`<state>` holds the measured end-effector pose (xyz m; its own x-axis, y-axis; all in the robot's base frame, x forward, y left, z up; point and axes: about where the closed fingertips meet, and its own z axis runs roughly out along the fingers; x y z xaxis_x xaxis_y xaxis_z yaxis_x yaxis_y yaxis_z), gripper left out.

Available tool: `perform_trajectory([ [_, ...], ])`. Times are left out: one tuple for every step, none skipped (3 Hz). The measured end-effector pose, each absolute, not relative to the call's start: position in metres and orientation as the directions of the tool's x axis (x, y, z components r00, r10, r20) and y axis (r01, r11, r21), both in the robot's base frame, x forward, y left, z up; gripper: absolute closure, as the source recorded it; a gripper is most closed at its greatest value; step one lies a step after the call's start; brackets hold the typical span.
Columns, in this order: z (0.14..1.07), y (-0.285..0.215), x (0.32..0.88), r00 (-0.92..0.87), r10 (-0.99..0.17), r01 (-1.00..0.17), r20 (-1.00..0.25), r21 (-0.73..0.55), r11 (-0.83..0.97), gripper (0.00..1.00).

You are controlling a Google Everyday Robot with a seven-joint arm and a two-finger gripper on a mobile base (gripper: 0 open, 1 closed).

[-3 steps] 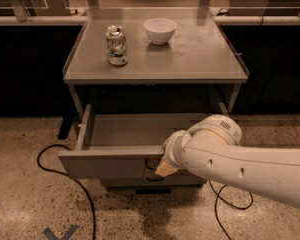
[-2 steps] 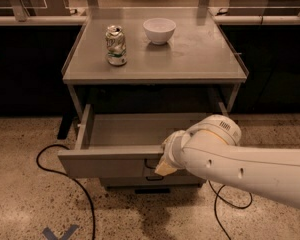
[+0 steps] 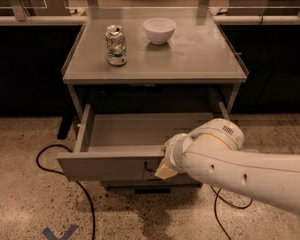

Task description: Open top drawer

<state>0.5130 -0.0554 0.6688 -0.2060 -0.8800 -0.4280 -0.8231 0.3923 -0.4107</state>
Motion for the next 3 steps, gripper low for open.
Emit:
perform_trajectory([
  [0.670, -0.054, 0.507, -0.194, -0.879, -0.822, -0.436, -0.416, 0.388, 1.00],
  [0.669, -0.055, 0.500, -0.209, -0.871, -0.821, -0.445, -0.404, 0.403, 1.00],
  [0.666, -0.058, 0.488, -0.235, -0.856, -0.820, -0.461, -0.379, 0.429, 1.00],
])
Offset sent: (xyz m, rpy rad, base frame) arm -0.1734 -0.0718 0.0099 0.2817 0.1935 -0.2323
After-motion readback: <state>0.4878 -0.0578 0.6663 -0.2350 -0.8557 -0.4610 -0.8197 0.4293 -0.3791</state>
